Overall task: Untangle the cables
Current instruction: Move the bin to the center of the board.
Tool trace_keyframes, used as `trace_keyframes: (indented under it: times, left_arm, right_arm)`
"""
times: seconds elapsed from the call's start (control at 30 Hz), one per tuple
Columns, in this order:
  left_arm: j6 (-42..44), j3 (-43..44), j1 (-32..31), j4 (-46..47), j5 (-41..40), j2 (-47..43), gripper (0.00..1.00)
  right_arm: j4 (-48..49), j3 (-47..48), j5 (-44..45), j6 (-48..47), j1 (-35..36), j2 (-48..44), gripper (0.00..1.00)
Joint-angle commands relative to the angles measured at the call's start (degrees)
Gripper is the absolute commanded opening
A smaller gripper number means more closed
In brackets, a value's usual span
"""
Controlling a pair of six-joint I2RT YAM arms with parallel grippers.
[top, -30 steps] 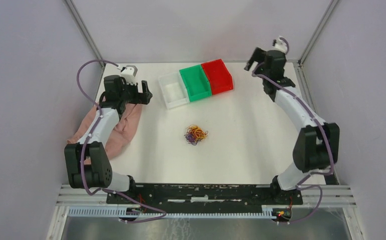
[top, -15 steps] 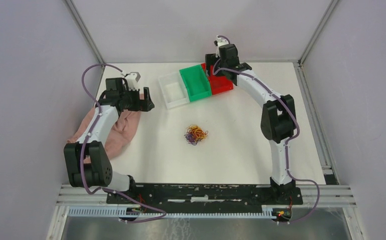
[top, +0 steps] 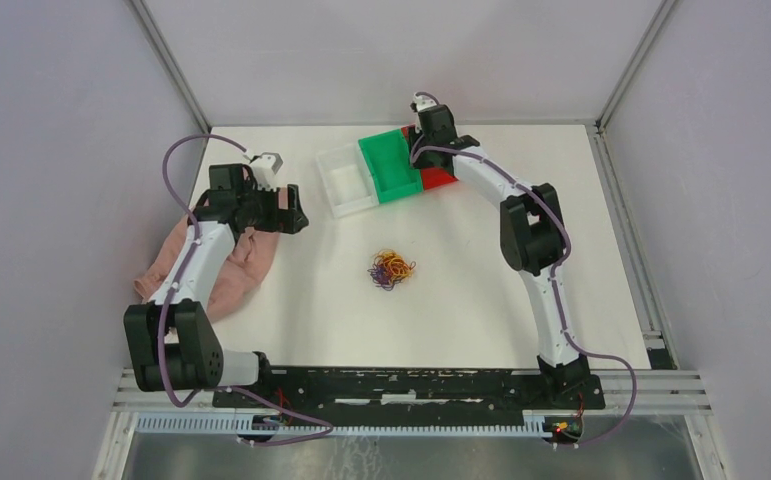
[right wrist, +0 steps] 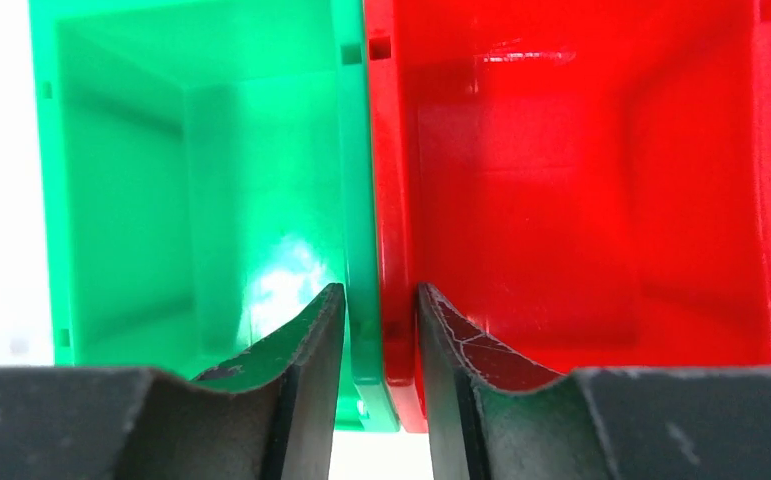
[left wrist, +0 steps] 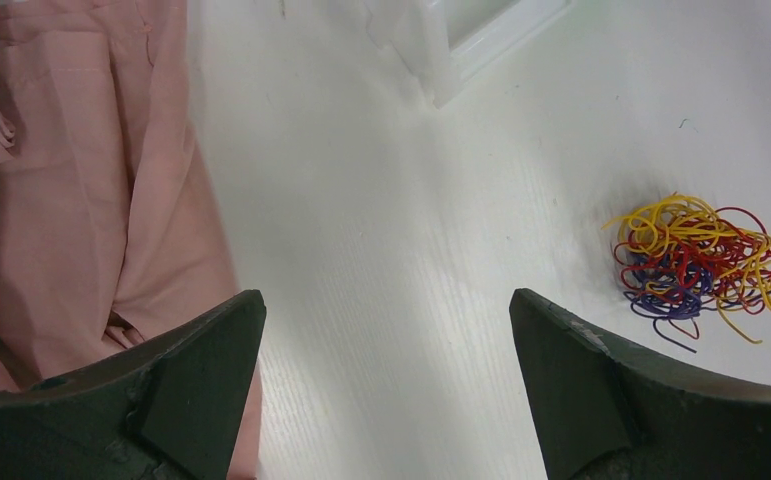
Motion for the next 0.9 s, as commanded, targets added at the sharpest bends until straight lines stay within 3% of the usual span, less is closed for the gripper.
trace_keyframes:
  times: [0.0,0.33,0.73,0.87]
  left_arm:
    - [3.11,0.81,0.11,0.15,1.53,-2.76,0.99]
    - [3.99,1.40,0.09,-1.00,2.53,-5.12,0.99]
    - [7.52,-1.93,0.13,-5.73,5.87,-11.48,0.99]
    - [8.68,-3.39,0.08,-6.56,7.29,-12.89,0.99]
  right_arm:
    - [0.71,1.09,4.93,1.87,1.17,-1.08,0.35]
    - [5.51,-14.09,12.14,5.24,4.51,-10.45,0.11]
    - [5.84,-34.24,17.32,14.12,7.19,-26.21,0.03]
    - [8.17,-38.80,20.46,17.89,8.55,-28.18,0.07]
